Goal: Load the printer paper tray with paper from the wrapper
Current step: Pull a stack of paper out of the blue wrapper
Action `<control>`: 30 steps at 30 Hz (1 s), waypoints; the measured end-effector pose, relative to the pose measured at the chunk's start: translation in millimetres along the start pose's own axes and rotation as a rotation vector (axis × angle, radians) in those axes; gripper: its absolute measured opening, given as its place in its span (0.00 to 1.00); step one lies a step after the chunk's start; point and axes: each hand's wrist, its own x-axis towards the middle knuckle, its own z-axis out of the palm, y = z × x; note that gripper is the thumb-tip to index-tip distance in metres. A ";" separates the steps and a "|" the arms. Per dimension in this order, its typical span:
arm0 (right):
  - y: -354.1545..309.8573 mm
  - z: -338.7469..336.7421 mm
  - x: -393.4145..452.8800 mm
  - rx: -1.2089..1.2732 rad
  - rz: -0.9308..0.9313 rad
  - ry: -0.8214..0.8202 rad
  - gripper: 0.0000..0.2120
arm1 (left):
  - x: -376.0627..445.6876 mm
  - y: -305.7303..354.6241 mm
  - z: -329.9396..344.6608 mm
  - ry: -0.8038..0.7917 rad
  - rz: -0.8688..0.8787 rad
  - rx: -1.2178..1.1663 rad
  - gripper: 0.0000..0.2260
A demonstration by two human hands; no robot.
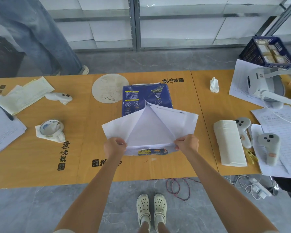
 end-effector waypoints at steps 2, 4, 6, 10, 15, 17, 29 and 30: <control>-1.2 -1.2 0.5 0.055 0.042 -0.002 0.02 | 0.5 -1.5 -2.2 0.002 -0.022 -0.041 0.12; -2.6 -2.6 0.6 0.118 0.093 -0.015 0.01 | -1.6 0.5 -4.6 0.005 -0.024 -0.052 0.13; -2.1 -3.8 0.0 0.175 0.140 -0.043 0.01 | -5.7 3.7 -7.2 0.003 -0.023 -0.039 0.14; 7.5 -4.9 -5.7 0.228 0.152 -0.069 0.03 | -11.8 -3.6 -9.9 -0.040 0.000 -0.048 0.12; 28.6 -2.5 -20.1 0.291 0.145 -0.100 0.05 | -23.5 -21.0 -15.6 -0.120 -0.008 -0.083 0.11; 38.3 -0.2 -25.0 0.346 0.150 -0.123 0.08 | -31.9 -26.2 -18.3 -0.164 -0.013 -0.119 0.14; 86.1 3.5 -60.6 0.251 0.143 -0.219 0.07 | -71.1 -69.6 -25.0 -0.285 0.012 -0.109 0.20; 87.7 2.1 -64.0 0.233 0.142 -0.227 0.06 | -73.4 -72.6 -24.4 -0.287 0.013 -0.097 0.21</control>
